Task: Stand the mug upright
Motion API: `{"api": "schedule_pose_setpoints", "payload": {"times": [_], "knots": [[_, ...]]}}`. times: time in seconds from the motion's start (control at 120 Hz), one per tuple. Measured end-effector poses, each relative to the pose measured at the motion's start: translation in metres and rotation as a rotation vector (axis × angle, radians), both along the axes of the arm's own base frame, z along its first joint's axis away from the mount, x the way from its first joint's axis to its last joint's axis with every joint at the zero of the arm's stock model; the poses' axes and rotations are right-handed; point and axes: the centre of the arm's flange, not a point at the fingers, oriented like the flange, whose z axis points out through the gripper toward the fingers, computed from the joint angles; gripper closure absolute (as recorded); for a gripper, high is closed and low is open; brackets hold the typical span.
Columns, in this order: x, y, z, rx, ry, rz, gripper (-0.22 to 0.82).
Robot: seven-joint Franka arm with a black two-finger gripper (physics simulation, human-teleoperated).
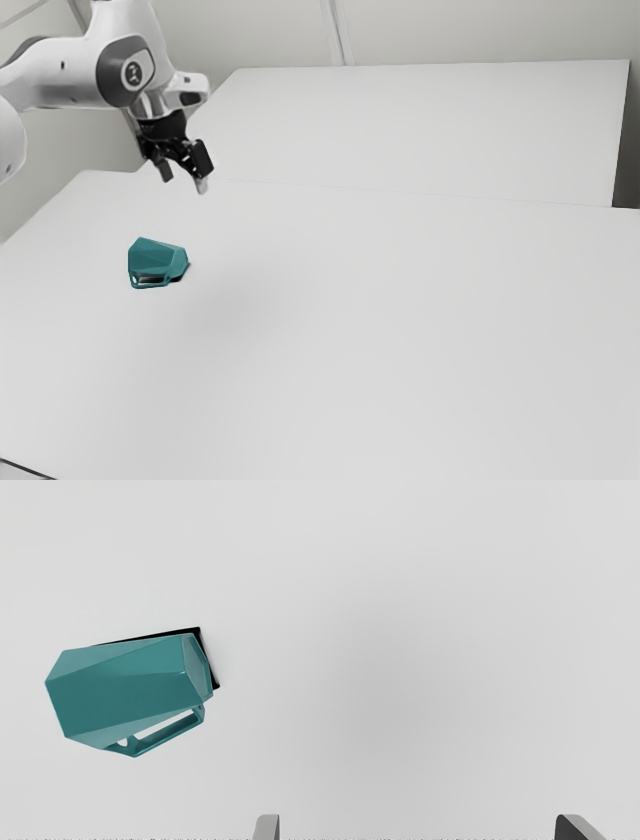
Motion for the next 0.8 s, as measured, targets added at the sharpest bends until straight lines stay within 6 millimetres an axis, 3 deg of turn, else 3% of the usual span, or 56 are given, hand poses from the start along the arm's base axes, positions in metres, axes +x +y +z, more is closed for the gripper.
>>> {"api": "schedule_pose_setpoints", "payload": {"times": [0.133,0.317,0.433,0.65,0.8], "knots": [[-0.006,0.017,-0.002,-0.010,-0.003,0.035,0.00],[-0.020,0.111,-0.025,-0.119,0.009,0.213,0.00],[-0.024,0.144,-0.042,-0.183,0.014,0.257,0.00],[-0.032,0.220,-0.101,-0.325,0.033,0.344,0.00],[-0.036,0.257,-0.121,-0.385,0.007,0.348,0.00]]}}
